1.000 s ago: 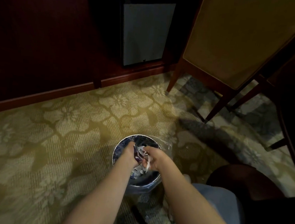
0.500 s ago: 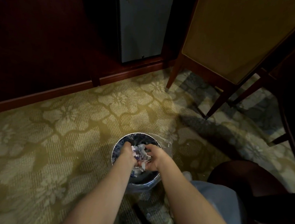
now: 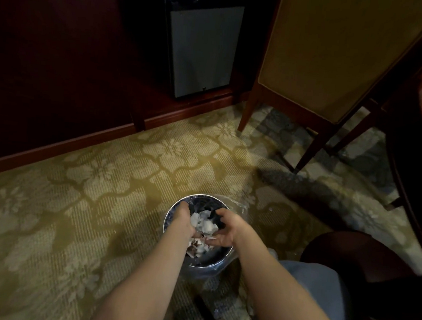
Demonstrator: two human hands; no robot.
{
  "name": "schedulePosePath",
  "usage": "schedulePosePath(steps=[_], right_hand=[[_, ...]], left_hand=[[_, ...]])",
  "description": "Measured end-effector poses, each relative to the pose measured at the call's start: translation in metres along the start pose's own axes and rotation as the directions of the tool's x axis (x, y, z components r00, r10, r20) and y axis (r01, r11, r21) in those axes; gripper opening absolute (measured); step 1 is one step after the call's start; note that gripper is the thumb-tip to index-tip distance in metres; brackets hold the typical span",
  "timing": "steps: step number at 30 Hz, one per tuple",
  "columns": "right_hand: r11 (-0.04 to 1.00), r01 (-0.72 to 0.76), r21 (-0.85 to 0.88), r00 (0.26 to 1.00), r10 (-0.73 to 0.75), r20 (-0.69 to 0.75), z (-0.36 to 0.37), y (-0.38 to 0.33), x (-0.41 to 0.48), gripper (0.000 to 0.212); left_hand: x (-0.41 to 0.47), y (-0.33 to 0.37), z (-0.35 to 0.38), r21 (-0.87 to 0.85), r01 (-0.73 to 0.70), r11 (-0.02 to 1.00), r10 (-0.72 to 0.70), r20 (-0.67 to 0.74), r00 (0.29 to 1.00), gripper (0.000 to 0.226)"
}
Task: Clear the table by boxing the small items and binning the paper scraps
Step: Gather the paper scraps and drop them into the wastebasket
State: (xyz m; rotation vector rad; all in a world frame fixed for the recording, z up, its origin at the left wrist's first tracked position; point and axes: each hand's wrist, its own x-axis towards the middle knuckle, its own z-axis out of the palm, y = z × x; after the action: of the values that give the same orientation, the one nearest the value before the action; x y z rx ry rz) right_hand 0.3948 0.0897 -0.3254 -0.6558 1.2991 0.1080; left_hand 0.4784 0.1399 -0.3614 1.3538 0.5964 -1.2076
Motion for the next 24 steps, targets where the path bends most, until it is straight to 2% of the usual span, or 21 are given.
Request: schedulePosePath(steps=[4,8,10,15,21,24], right_hand=[[0.998,0.033,0.059,0.999,-0.033,-0.009,-0.001,-0.002,-0.007,0.046],[0.993,0.078,0.092,0.997,-0.079,0.002,0.001,-0.006,-0.012,0.04],[0.99,0.101,0.096,0.995,-0.101,-0.001,0.0,-0.008,-0.01,0.043],[0.983,0.146,0.112,0.989,-0.145,-0.013,-0.004,-0.014,-0.013,0.018],[0.958,0.284,-0.024,0.959,-0.284,0.012,-0.012,-0.039,-0.044,0.022],[0.934,0.348,-0.081,0.938,-0.348,0.015,-0.016,-0.054,-0.063,0.025]], left_hand=[[-0.01,0.005,0.002,0.01,-0.005,1.0,0.005,-0.034,0.999,0.036],[-0.028,0.005,0.003,0.027,-0.023,0.999,0.023,-0.019,1.0,0.048],[-0.033,0.005,0.001,0.03,-0.035,0.999,0.035,-0.016,0.999,0.051],[-0.049,0.012,0.004,0.072,-0.087,0.994,0.086,0.018,0.996,0.044],[-0.08,0.035,0.023,0.157,-0.208,0.965,0.19,0.124,0.974,0.04],[-0.099,0.048,0.036,0.146,-0.267,0.953,0.238,0.189,0.953,0.034]])
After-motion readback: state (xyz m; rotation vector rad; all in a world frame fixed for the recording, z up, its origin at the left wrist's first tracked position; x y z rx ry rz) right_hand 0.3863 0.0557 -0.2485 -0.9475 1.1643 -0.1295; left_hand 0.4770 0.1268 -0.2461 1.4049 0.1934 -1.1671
